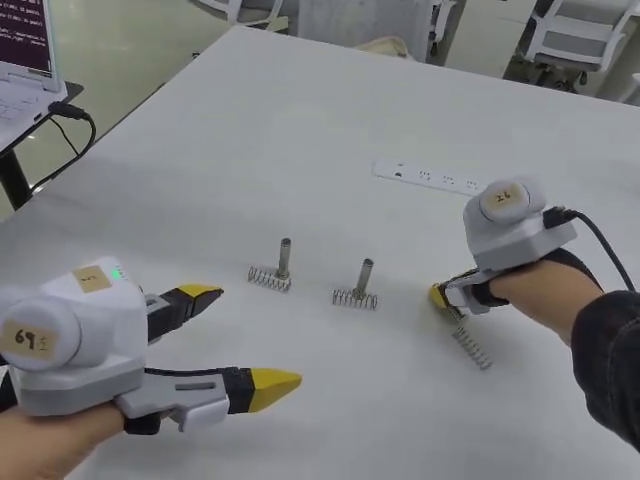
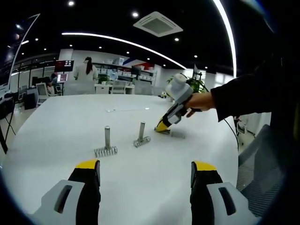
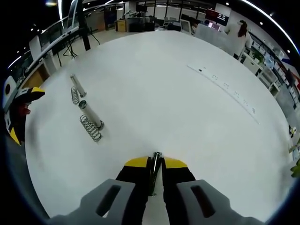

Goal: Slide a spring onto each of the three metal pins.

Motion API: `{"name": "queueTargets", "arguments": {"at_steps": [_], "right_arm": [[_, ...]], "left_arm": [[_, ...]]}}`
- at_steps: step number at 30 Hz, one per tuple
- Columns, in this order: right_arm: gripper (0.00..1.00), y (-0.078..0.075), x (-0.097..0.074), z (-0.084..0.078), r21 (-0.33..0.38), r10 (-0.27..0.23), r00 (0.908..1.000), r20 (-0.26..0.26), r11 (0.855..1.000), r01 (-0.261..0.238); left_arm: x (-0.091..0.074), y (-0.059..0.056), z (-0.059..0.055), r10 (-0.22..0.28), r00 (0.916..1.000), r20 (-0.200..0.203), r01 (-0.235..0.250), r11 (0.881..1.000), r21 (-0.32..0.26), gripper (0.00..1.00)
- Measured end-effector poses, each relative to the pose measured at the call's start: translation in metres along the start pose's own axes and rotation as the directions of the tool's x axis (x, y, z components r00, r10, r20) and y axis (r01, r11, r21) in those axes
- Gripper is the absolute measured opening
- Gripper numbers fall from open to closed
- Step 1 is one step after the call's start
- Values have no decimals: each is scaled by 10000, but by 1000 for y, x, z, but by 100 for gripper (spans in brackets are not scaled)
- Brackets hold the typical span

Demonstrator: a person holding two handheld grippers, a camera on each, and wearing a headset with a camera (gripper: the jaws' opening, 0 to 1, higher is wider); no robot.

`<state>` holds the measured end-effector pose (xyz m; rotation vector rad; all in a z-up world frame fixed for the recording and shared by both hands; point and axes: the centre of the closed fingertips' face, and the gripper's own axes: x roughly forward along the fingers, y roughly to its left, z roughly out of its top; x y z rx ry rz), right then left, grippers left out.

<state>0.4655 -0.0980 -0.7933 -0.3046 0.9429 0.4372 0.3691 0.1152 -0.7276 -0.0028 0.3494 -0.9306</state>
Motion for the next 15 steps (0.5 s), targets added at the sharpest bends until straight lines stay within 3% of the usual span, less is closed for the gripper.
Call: {"name": "queueTargets", "arguments": {"at_steps": [15], "right_arm": [[5, 2, -2, -1, 341, -75, 9998, -198, 9994, 82]], "left_arm": [[0, 0, -1, -35, 10000, 0, 35, 10000, -13, 76]]}}
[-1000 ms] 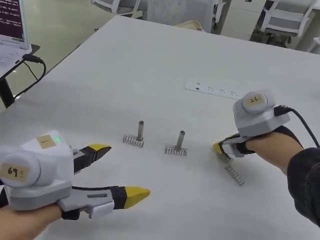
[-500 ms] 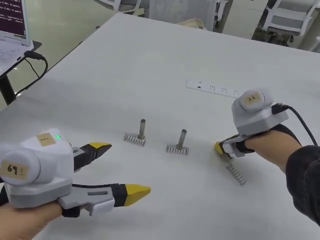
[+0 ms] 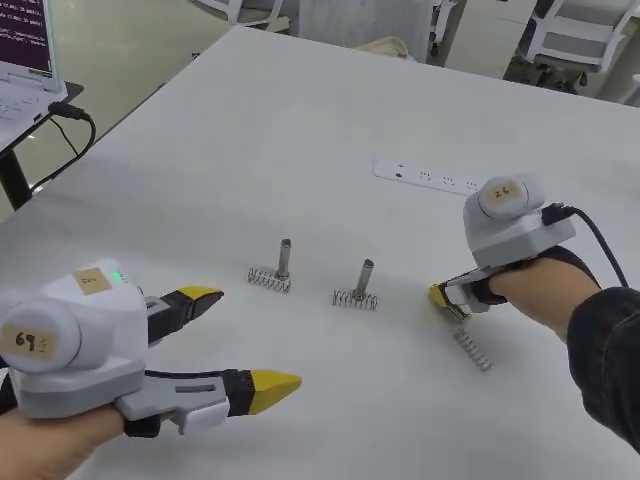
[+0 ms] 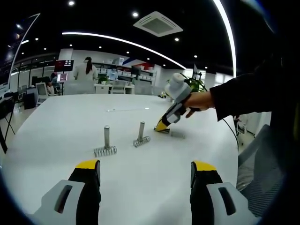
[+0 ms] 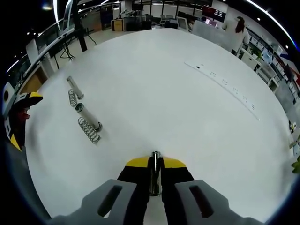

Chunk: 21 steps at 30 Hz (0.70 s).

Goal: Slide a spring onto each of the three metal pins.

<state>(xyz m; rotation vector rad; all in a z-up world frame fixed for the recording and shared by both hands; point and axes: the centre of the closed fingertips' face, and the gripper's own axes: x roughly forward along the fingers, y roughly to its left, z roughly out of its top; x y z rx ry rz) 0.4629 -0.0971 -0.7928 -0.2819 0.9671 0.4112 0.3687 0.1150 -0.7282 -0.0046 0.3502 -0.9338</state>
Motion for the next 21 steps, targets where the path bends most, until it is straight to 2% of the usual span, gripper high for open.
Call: {"name": "queueTargets", "arguments": {"at_steps": [8, 12, 21], "right_arm": [[5, 1, -1, 0, 319, -11, 9998, 202, 9995, 5], [5, 2, -3, 1, 263, -48, 9996, 294, 9996, 40], [5, 1, -13, 3, 435, -77, 9984, 562, 9990, 52]], "left_arm": [[-2, 1, 1, 45, 10000, 12, -45, 10000, 16, 76], [-2, 0, 0, 17, 10000, -15, -17, 10000, 26, 76], [-2, -1, 1, -10, 10000, 4, 10, 10000, 73, 76]]}}
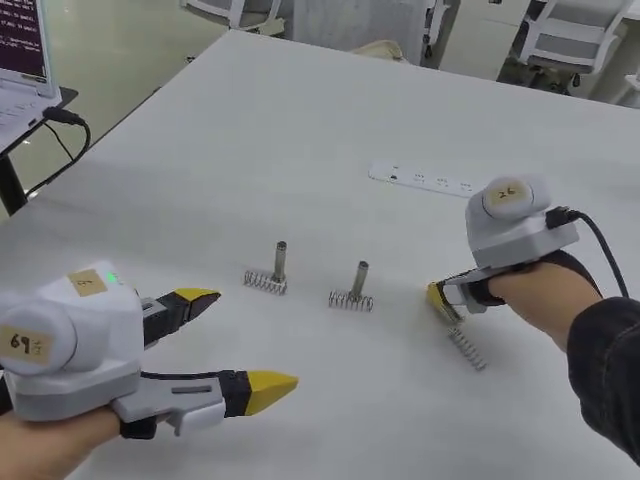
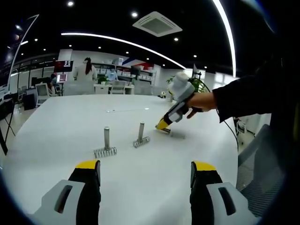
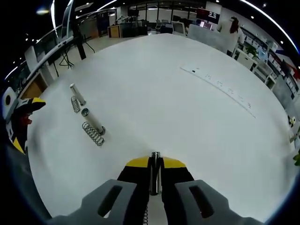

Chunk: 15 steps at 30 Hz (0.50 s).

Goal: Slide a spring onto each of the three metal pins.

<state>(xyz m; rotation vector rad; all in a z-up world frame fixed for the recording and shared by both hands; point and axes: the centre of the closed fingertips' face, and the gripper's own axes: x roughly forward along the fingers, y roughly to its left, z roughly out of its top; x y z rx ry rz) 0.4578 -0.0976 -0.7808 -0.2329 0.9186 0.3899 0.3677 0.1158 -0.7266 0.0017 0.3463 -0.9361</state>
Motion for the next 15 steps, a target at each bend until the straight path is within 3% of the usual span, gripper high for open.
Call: {"name": "queueTargets", "arguments": {"at_steps": [15], "right_arm": [[5, -6, -20, 2, 270, -172, 9983, 557, 9995, 157]], "left_arm": [[-1, -6, 8, -79, 9999, 86, 77, 9997, 221, 76]]}}
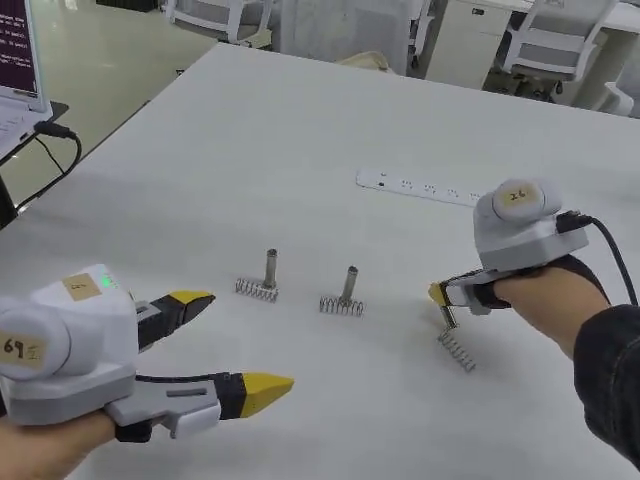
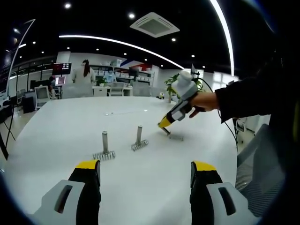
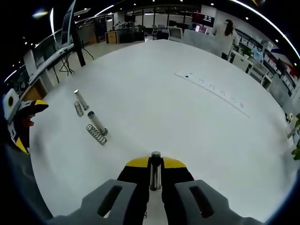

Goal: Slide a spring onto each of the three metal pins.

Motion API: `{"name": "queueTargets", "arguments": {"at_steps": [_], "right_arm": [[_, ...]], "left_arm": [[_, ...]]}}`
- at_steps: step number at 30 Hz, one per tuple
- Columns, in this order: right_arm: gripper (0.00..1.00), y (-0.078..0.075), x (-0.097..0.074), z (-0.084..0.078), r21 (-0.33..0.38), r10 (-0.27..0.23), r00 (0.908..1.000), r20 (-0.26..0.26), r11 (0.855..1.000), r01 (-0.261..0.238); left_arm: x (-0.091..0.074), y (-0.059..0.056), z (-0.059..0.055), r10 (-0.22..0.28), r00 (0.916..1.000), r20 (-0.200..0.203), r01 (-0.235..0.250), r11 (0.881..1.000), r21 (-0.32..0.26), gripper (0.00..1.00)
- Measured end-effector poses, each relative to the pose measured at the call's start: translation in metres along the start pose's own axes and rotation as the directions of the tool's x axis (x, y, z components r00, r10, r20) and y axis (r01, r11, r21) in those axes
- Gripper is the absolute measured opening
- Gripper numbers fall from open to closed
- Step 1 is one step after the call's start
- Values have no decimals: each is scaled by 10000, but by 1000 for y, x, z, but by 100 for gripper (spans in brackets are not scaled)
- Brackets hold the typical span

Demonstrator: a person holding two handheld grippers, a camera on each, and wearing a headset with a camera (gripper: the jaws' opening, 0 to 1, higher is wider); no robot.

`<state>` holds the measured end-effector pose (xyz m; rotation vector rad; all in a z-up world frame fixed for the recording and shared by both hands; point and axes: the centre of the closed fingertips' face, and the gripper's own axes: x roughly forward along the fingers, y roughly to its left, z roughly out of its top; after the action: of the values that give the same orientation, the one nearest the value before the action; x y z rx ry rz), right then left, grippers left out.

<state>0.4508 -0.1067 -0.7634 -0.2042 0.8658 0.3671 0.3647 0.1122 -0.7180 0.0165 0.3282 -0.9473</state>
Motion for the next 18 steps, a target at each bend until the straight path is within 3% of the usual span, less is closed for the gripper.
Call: {"name": "queueTargets", "arguments": {"at_steps": [18], "right_arm": [[5, -4, -17, -5, 427, -127, 9986, 513, 9990, 105]], "left_arm": [[-1, -6, 9, -96, 9999, 93, 93, 9995, 288, 76]]}}
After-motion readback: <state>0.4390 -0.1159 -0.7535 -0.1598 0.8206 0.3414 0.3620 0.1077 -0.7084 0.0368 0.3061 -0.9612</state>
